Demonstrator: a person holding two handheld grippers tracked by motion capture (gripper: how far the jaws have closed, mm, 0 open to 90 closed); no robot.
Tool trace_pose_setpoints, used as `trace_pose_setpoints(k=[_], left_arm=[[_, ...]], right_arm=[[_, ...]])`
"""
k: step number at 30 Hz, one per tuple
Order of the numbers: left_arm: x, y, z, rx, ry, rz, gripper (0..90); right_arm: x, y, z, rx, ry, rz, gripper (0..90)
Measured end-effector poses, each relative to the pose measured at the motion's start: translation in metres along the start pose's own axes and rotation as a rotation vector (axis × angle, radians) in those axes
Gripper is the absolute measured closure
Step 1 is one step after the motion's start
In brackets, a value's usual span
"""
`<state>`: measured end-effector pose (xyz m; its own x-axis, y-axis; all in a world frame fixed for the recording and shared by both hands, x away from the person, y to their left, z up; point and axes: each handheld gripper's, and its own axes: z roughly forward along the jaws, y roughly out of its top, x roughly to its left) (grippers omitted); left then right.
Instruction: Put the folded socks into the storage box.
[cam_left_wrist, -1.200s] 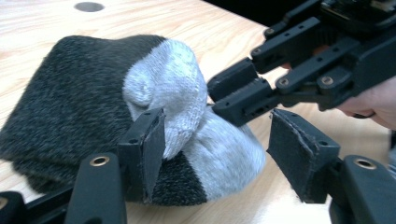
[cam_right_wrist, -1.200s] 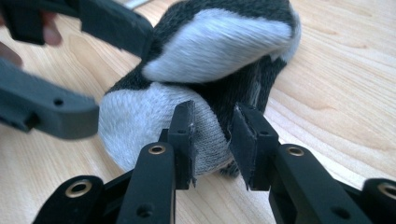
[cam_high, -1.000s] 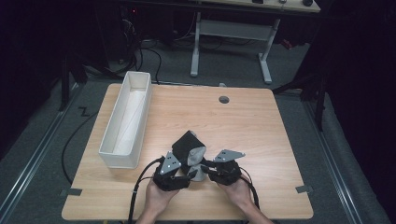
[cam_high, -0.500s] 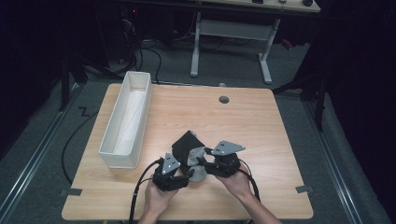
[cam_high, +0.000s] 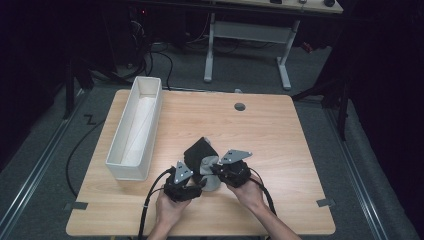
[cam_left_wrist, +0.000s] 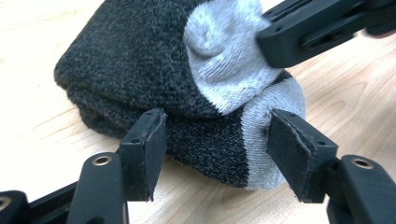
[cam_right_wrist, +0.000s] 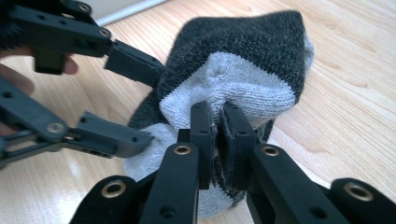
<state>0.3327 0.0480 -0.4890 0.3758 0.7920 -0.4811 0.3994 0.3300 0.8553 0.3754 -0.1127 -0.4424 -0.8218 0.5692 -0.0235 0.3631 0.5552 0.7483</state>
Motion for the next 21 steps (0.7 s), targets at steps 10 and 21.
trace_pose_setpoints(k=[10, 21], left_arm=[[0.0, 0.001, 0.005, -0.006, 0.016, -0.009, 37.4], [0.005, -0.001, 0.007, 0.011, 0.049, -0.009, 39.2]], right_arm=[[0.016, -0.001, -0.025, -0.066, 0.065, 0.066, 84.4], [0.025, -0.033, -0.006, -0.025, 0.001, 0.084, 83.4]])
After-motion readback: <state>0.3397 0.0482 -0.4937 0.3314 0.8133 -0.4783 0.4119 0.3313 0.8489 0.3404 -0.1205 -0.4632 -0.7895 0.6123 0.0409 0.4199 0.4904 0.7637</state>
